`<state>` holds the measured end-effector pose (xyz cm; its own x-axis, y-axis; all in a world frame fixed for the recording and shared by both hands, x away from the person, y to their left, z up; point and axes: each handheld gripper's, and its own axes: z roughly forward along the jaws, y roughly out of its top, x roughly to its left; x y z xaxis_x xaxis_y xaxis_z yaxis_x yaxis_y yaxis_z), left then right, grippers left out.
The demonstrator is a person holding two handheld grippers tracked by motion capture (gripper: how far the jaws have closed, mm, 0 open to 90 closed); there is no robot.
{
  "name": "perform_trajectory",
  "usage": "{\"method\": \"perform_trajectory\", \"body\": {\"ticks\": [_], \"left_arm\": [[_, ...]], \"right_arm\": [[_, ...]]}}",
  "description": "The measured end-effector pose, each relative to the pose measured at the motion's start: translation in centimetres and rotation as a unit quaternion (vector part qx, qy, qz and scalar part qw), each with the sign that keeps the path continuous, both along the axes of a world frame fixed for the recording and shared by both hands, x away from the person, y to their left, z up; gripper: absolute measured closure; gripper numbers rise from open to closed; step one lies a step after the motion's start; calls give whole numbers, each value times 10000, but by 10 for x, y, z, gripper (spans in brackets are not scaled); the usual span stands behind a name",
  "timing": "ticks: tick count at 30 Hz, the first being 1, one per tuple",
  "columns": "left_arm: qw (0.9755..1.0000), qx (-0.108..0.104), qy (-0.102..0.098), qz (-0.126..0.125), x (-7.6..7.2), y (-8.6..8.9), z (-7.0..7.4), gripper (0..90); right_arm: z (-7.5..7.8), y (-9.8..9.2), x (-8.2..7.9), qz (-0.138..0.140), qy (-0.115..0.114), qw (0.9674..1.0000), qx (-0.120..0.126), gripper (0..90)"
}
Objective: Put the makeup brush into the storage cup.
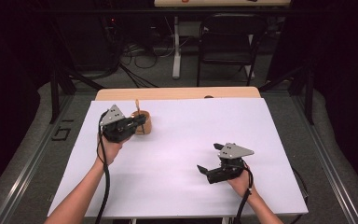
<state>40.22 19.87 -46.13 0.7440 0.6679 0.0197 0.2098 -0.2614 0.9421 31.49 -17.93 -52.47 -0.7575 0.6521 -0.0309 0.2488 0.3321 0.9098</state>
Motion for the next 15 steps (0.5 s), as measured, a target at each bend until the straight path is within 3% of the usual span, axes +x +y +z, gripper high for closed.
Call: {"method": "perform_trajectory", "body": {"ticks": [15], "left_arm": [[9996,-1,-111,277,17,3,8,824]], "right_arm": [[1,-1,0,4,-18,10000,0,15]]}}
